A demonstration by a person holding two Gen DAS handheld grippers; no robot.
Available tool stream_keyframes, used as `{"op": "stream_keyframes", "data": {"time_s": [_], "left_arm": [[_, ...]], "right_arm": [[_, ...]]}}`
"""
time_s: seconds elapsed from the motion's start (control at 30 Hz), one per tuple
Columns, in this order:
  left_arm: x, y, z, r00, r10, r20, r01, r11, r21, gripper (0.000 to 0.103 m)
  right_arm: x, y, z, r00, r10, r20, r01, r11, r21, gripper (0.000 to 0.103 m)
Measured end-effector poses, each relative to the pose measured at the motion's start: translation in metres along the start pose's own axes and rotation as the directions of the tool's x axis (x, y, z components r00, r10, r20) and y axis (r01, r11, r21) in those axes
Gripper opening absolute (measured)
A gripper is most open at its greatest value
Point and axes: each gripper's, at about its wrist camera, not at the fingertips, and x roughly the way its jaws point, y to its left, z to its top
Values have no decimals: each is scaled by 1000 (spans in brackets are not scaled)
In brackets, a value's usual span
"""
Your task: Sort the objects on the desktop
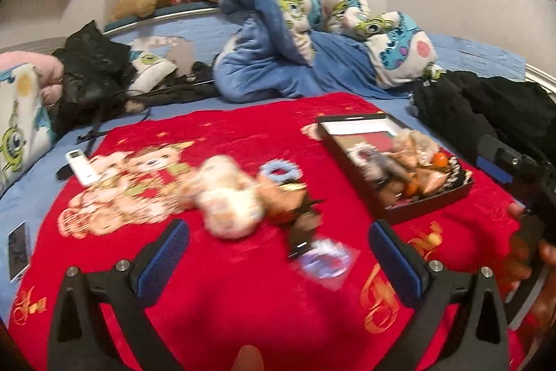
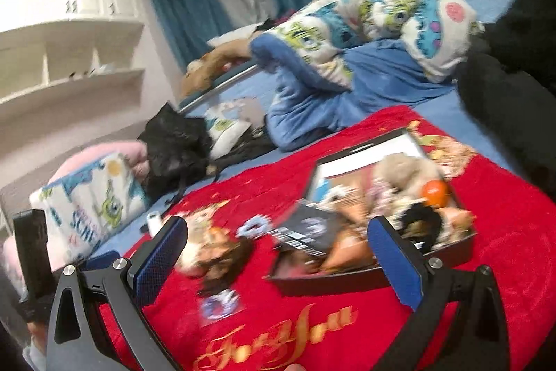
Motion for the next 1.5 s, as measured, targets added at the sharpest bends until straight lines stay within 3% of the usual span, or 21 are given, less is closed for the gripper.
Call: {"op": "stream_keyframes", "data": {"time_s": [0.23,0.47,0.67,0.9,1.07,1.2,1.33,1.5], "left_arm": [[-9,44,-16,1000,22,-15,-23,999,-40,103],[20,54,-9,999,21,-27,-23,999,-42,103],[54,52,2,998,48,-44,-48,999,10,103],[104,55,17,995,44,-86,-44,999,-7,103],[135,57,10,993,49,-108,-51,999,-18,103],[162,67,0,981,1,-194,-12,998,-59,103],[169,81,-3,979,-33,-203,4,990,-142,103],[174,79,-5,975,-42,-219,11,989,-144,103]], "right_arm": [[24,60,-13,999,31,-39,-35,993,-111,103],[81,96,-17,992,65,-105,-80,987,-141,103],[116,105,-15,984,111,-139,-132,980,-147,103],[170,115,-8,965,133,-224,-173,970,-169,103],[186,110,-18,949,161,-270,-211,963,-169,103],[194,92,-36,932,181,-313,-229,965,-125,103],[201,86,-43,919,184,-350,-230,968,-96,94],[201,84,-50,910,191,-368,-232,970,-70,88]]}}
